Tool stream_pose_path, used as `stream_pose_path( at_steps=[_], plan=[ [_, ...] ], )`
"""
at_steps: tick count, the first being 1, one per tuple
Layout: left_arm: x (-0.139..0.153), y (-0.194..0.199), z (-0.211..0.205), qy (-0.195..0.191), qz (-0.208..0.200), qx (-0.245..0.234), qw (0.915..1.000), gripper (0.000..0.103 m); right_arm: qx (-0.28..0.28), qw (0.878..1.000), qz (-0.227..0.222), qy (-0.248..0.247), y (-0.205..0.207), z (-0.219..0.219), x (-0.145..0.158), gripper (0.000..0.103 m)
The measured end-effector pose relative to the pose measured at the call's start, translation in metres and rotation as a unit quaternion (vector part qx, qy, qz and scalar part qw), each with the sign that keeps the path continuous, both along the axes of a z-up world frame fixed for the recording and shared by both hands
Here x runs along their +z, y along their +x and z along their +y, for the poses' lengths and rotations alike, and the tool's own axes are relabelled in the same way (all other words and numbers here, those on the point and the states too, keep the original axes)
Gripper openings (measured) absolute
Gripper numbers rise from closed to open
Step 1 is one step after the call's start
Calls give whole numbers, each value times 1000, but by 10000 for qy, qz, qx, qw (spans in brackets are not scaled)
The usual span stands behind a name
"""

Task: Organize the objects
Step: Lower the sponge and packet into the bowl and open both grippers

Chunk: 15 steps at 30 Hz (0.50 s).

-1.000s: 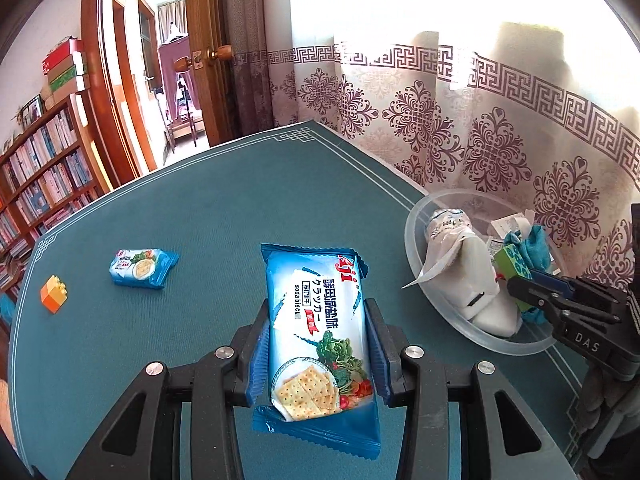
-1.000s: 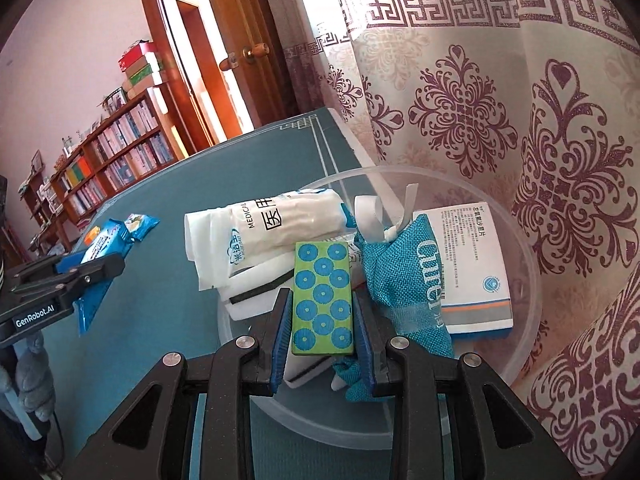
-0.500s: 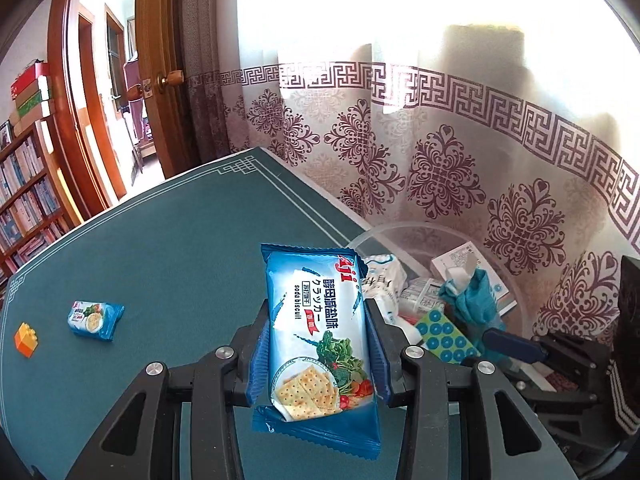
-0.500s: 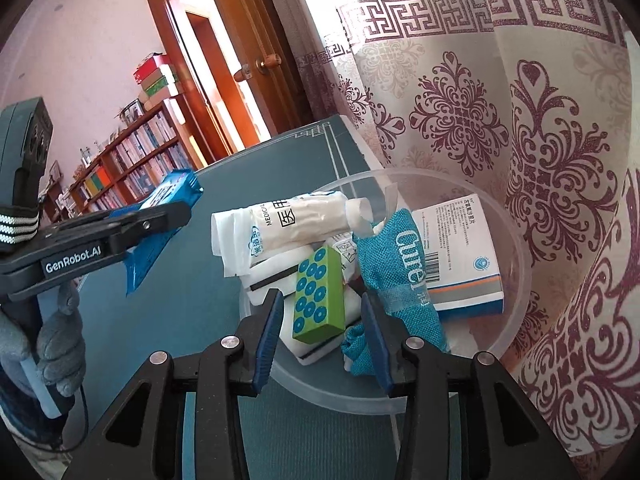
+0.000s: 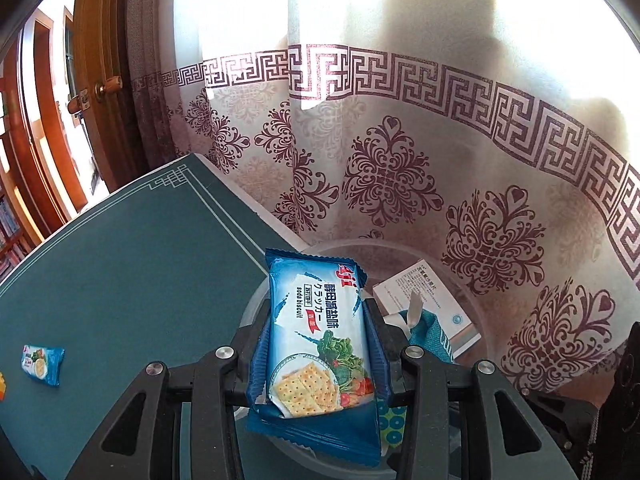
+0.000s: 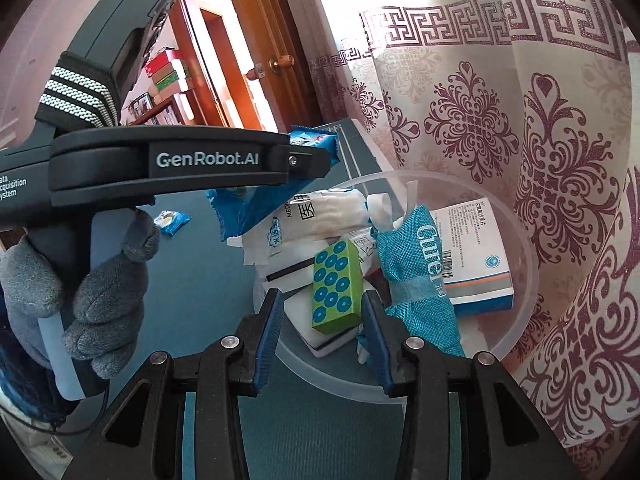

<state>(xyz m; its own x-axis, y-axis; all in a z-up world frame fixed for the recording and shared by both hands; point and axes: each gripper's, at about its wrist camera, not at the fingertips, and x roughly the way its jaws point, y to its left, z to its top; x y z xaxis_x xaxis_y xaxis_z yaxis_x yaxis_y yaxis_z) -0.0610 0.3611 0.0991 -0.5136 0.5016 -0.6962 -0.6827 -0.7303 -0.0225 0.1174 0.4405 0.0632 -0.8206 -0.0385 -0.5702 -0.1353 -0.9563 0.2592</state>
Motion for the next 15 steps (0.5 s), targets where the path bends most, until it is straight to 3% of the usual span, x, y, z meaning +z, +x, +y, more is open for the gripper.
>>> stream_pose_path(
  at_steps=[3, 4, 7, 15],
  plan=[
    [0, -1, 8, 33, -10, -91, 10000, 46, -5, 10000, 14, 8, 1, 1, 1, 42],
    [1, -1, 9, 61, -13, -137, 9999, 51, -6, 10000, 8, 22, 2, 1, 0, 42],
    [6, 3, 4, 199, 110, -150, 9996, 86, -14, 10000, -13, 67, 3, 2, -1, 42],
    [9, 3, -23, 311, 167, 123, 9993, 89, -14, 9999, -3, 152, 5, 0, 0, 42]
  ],
)
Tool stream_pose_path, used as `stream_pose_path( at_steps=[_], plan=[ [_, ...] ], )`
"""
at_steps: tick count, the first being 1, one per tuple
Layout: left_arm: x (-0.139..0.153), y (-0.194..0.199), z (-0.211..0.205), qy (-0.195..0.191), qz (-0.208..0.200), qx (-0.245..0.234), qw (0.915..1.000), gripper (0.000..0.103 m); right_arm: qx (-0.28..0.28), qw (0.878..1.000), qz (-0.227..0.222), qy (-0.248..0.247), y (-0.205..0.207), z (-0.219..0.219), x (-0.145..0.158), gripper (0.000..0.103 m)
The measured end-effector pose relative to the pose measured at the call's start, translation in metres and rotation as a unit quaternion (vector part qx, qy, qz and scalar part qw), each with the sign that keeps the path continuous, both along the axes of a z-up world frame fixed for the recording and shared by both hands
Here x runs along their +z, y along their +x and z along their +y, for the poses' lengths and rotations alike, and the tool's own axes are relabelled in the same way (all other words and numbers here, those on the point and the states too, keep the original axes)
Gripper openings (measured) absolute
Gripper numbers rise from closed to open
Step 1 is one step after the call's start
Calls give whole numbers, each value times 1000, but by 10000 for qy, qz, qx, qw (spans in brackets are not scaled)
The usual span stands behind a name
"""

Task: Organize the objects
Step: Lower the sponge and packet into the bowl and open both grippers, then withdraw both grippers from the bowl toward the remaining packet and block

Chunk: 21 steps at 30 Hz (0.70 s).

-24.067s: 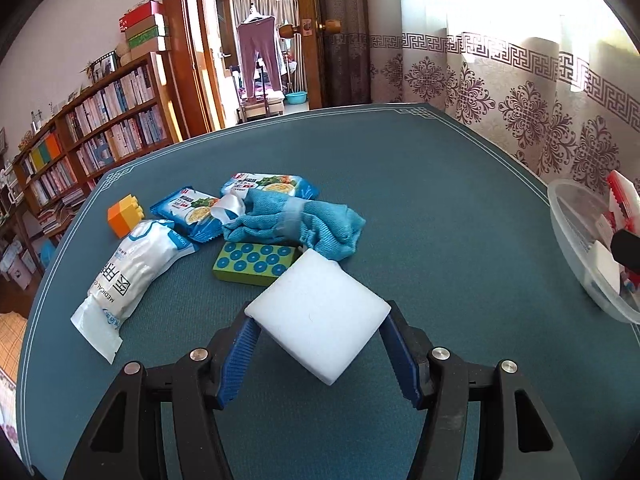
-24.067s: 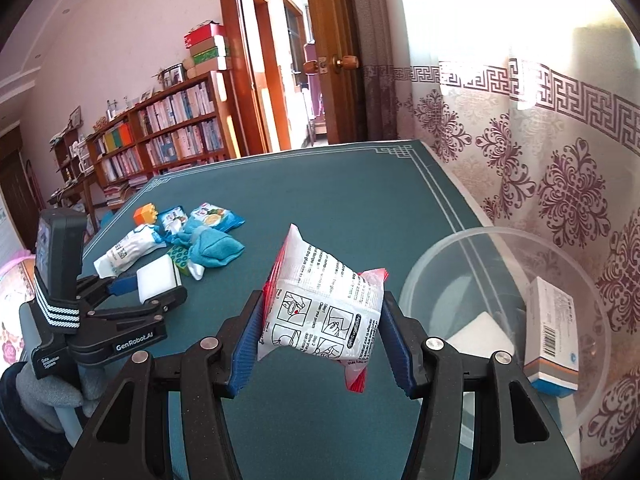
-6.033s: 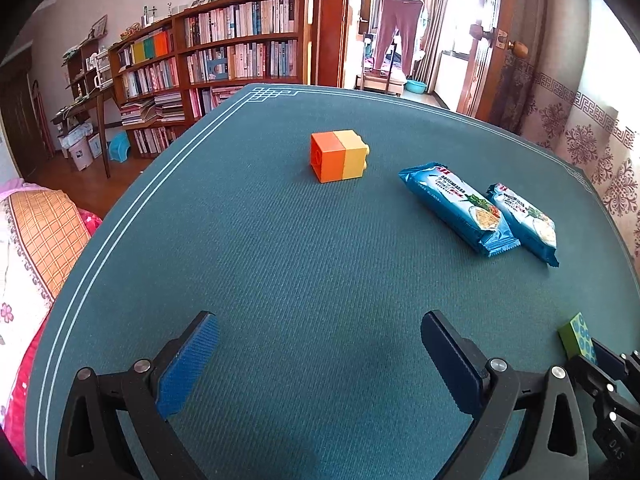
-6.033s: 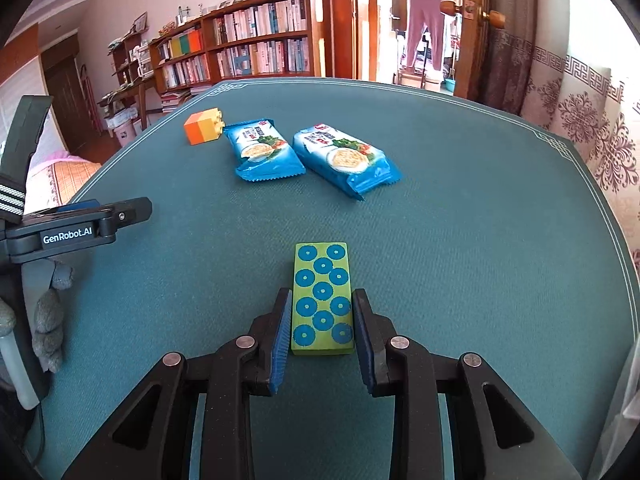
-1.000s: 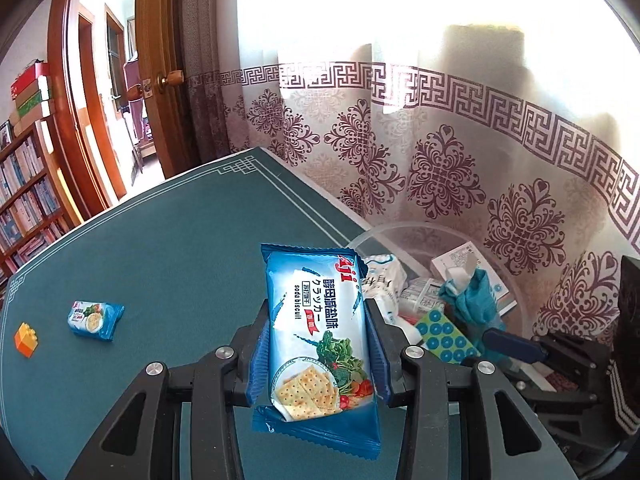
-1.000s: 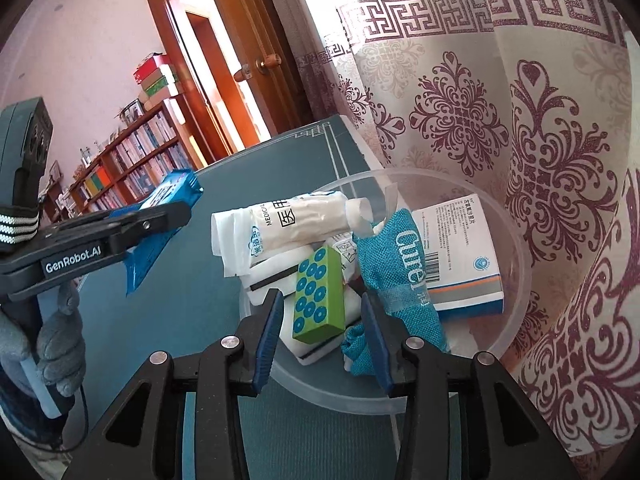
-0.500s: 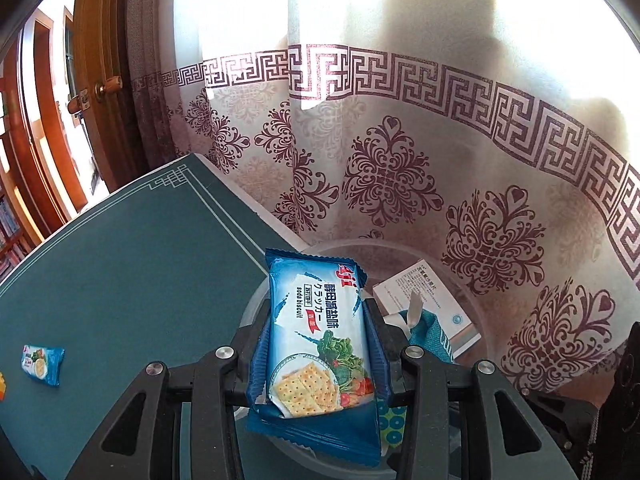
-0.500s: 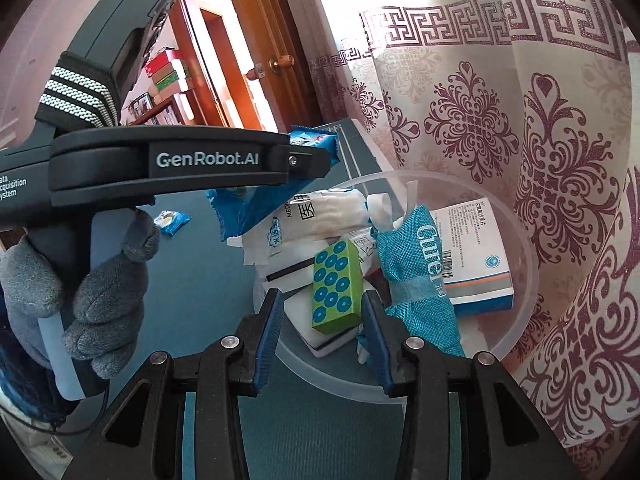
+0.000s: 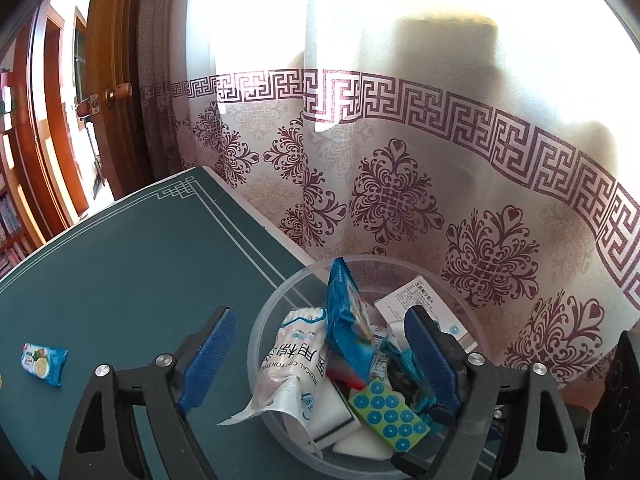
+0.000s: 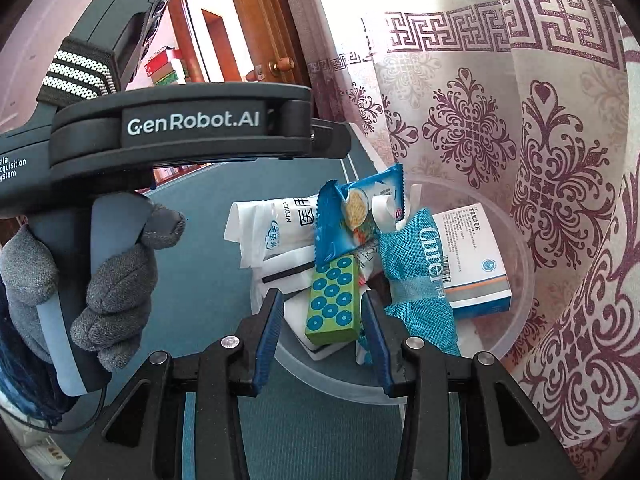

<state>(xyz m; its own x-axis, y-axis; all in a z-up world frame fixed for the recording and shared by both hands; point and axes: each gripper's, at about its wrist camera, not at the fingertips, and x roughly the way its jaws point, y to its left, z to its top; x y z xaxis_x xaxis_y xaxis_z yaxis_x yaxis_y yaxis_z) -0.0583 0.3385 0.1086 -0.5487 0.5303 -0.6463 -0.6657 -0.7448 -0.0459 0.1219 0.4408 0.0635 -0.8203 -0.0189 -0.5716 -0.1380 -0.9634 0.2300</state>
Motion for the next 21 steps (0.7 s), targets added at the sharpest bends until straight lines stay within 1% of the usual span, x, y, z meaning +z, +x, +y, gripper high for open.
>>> stream_pose_path(
  at_steps=[6, 11, 14, 15, 17, 21],
  plan=[
    [-2, -1, -19, 6, -22, 252, 9997, 90, -21, 10000, -18, 9, -2, -2, 1, 42],
    [-3, 1, -40, 39, 20, 491, 9988, 101, -86, 10000, -14, -5, -1, -2, 1, 42],
    [-5, 0, -54, 83, -65, 664, 9977, 103, -116, 9999, -14, -15, -1, -3, 1, 42],
    [-7, -1, -58, 98, -107, 724, 9973, 103, -112, 9999, -13, -13, -1, -3, 1, 43],
    [-9, -2, -68, 133, -156, 837, 9963, 103, -125, 9999, 21, -12, 0, -5, 3, 50],
    [-14, -1, -87, 117, -141, 1029, 9945, 103, -179, 9998, 98, 90, 1, -10, 7, 52]
  ],
)
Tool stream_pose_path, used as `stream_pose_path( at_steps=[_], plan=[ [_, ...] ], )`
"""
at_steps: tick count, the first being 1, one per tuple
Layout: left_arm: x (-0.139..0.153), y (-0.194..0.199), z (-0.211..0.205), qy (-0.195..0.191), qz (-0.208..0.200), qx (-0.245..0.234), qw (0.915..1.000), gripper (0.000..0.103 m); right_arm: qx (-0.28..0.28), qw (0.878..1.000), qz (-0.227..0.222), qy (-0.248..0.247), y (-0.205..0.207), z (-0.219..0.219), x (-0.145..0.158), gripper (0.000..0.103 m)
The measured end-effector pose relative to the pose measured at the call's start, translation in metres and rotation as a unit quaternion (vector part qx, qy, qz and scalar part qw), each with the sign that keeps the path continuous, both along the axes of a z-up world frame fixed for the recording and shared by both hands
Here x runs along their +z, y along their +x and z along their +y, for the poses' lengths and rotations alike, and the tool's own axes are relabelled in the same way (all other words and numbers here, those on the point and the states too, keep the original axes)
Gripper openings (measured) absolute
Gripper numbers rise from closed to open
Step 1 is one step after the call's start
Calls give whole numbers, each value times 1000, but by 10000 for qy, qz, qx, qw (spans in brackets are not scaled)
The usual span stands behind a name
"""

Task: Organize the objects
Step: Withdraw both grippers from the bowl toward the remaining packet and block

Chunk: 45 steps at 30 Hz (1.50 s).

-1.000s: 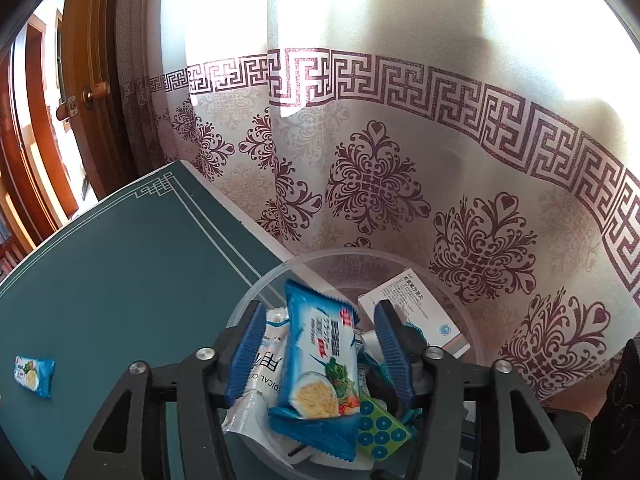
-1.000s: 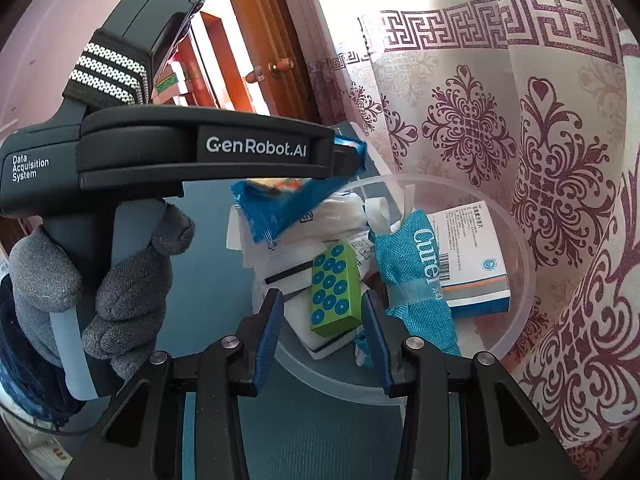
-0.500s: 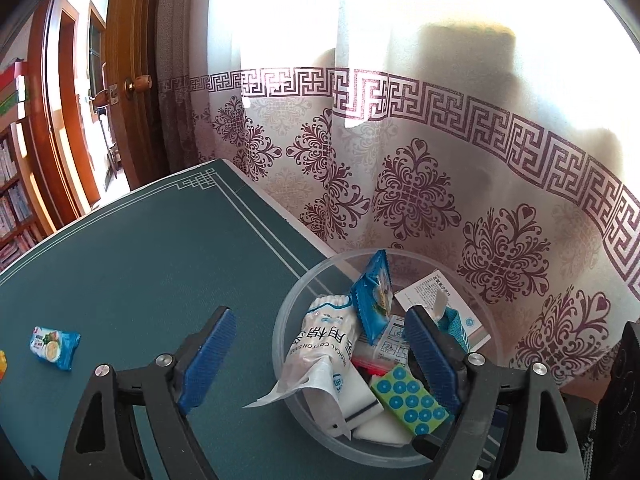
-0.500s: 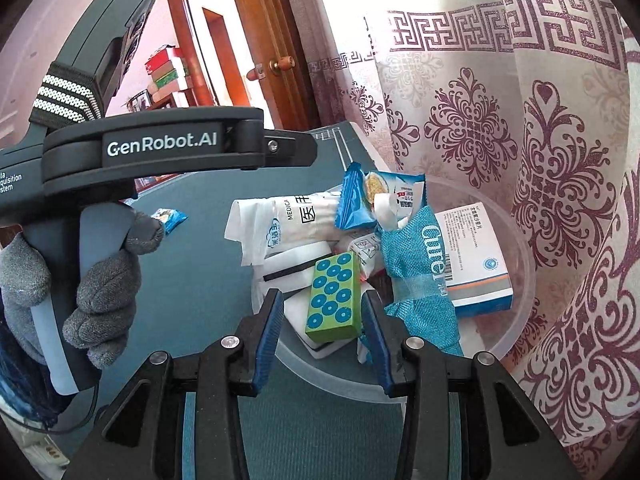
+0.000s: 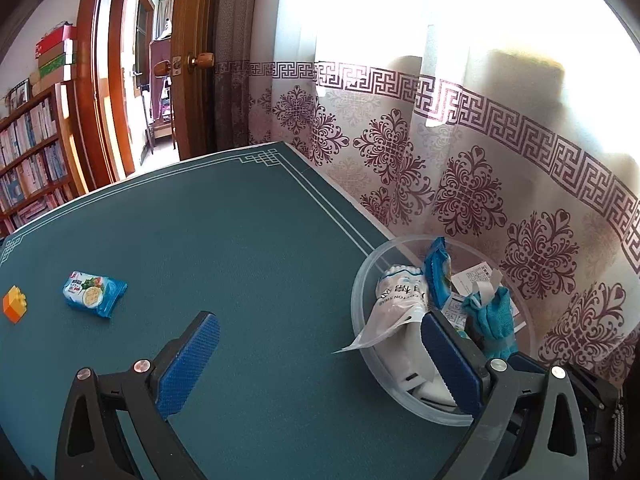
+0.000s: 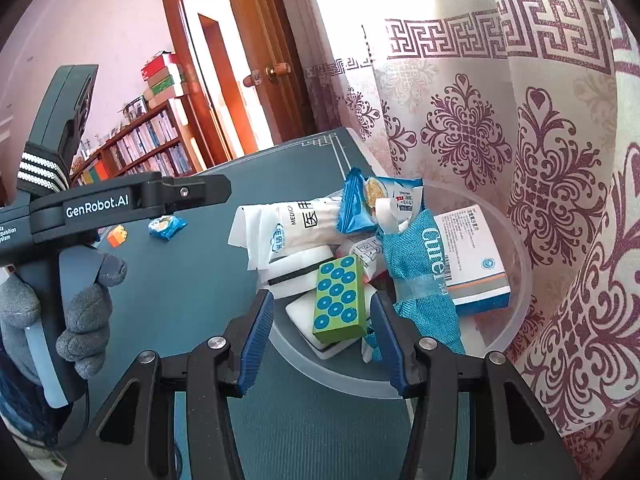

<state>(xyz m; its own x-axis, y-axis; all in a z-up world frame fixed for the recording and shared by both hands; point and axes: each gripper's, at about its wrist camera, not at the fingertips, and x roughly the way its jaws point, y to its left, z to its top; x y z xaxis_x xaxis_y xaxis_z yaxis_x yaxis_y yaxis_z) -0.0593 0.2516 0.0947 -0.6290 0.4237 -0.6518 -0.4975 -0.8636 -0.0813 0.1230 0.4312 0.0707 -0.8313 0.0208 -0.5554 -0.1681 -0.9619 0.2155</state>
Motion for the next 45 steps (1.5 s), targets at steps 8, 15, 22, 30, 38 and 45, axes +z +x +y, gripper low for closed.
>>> stream_pose_path(
  at_steps=[8, 15, 22, 30, 38, 45],
  plan=[
    [-13, -8, -45, -94, -63, 482, 9988, 103, -469, 9978, 132, 447, 5, -10, 10, 52],
    [-16, -14, -80, -67, -134, 811, 9966, 103, -451, 9976, 254, 468, 2, -21, 23, 54],
    [-22, -14, -111, -90, -185, 1044, 9943, 103, 72, 9980, 246, 577, -14, -57, 24, 59],
    [-25, -20, -144, 2, -240, 1407, 9898, 103, 747, 9956, 102, 565, -42, -96, 17, 67],
    [-35, -32, -180, -73, -275, 1812, 9830, 103, 1217, 9919, -303, 204, -81, -123, -1, 67],
    [-46, -50, -223, -92, -387, 2337, 9715, 103, 1505, 9871, -500, 194, -102, -149, -12, 67]
  ],
)
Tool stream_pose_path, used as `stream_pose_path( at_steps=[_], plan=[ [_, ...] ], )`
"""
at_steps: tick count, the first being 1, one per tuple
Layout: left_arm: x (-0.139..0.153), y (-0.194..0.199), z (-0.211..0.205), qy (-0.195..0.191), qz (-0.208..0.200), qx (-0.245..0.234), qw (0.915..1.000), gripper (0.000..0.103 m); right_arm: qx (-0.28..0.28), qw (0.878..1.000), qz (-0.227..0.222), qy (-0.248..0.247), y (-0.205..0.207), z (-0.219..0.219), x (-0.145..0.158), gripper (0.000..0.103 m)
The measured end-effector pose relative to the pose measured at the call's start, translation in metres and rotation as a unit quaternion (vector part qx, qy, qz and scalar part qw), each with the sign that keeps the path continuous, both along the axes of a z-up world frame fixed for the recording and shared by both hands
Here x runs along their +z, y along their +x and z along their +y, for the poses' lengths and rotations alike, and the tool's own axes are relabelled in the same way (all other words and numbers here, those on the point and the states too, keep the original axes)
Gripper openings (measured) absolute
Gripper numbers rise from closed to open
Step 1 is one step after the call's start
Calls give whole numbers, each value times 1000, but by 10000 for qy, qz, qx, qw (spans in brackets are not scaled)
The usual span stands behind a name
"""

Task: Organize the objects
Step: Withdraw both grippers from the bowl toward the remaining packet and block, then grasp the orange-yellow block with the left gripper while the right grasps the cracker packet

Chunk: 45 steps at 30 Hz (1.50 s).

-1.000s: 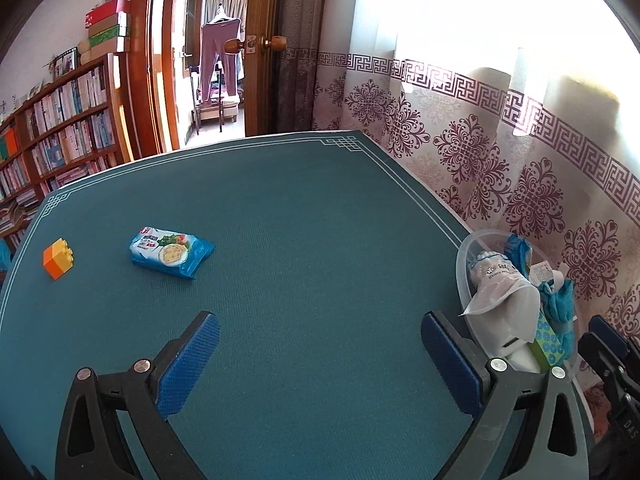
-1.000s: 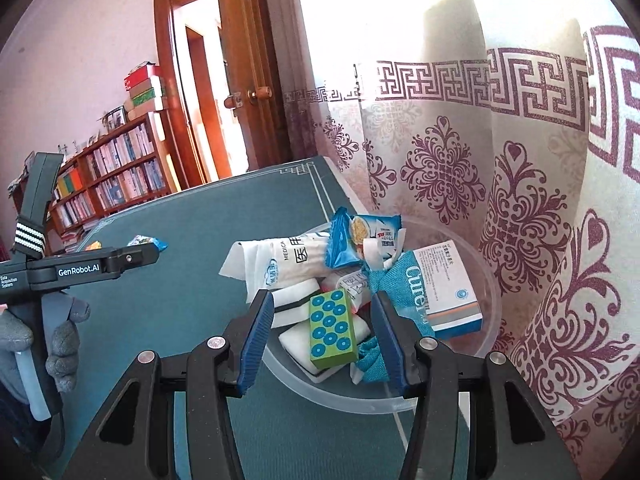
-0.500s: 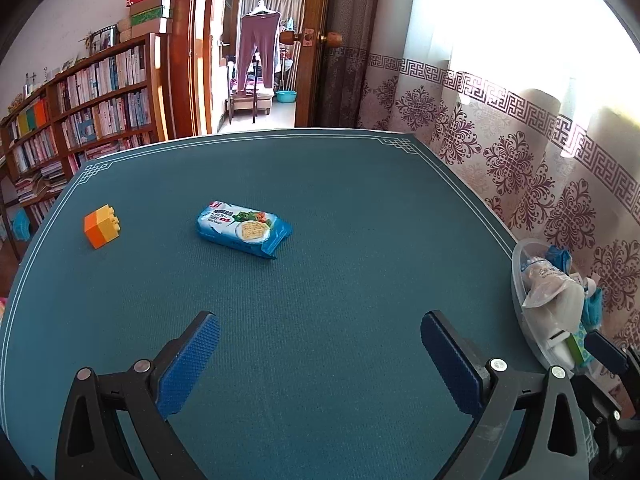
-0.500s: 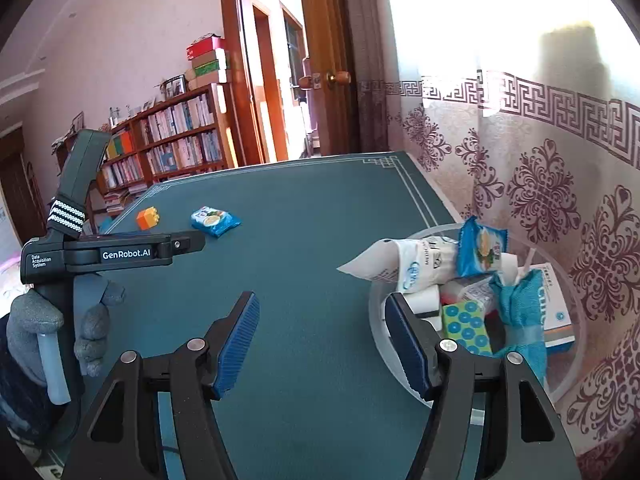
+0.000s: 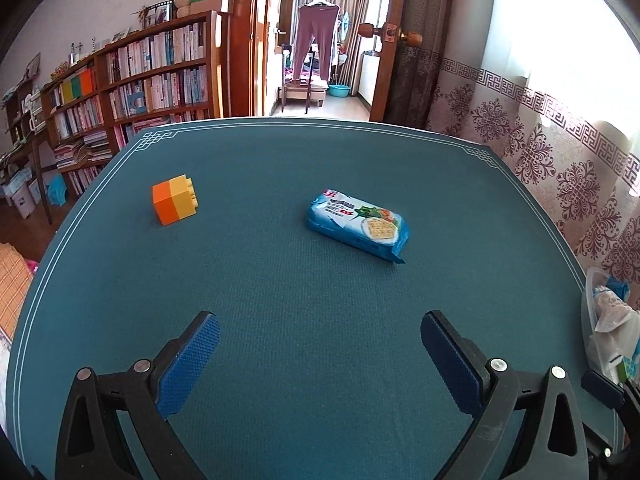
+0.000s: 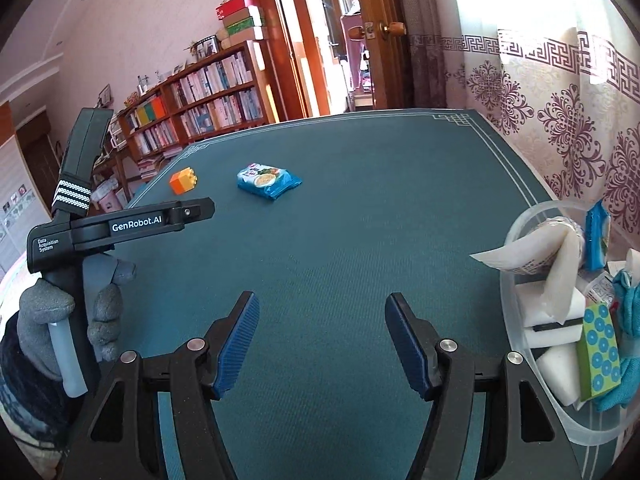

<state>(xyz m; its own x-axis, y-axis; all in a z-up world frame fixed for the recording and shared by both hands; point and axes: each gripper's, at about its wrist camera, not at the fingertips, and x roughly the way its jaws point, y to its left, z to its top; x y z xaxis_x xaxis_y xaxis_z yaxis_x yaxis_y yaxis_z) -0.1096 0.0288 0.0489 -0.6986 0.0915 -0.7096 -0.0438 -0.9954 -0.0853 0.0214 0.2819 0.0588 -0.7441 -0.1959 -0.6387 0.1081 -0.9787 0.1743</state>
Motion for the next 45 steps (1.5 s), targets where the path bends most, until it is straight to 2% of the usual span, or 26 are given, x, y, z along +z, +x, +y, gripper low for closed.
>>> stream_pose_path(
  at_steps=[10, 18, 28, 32, 39, 43, 45],
  plan=[
    [-10, -42, -70, -99, -68, 1010, 9948, 103, 177, 9997, -148, 28, -16, -17, -9, 67],
    [-18, -71, -97, -111, -96, 1482, 9889, 103, 194, 9995, -245, 52, -30, -20, -15, 67],
    [-29, -106, -111, -18, -314, 1692, 9851, 103, 154, 9994, -317, 72, -56, -27, -18, 67],
    [-32, -120, -117, -39, -624, 1700, 9835, 103, 182, 9993, -312, 133, -68, -36, -18, 67],
    [-22, -136, -119, -103, -358, 1731, 9842, 103, 234, 9991, -296, 178, -104, -48, -16, 67],
    [-26, -138, -122, 126, -243, 1614, 9865, 102, 317, 9990, -213, 234, -127, -57, -14, 67],
    [-22, -135, -127, 314, -60, 1597, 9866, 102, 387, 9988, -162, 261, -140, -61, -14, 67]
  ],
)
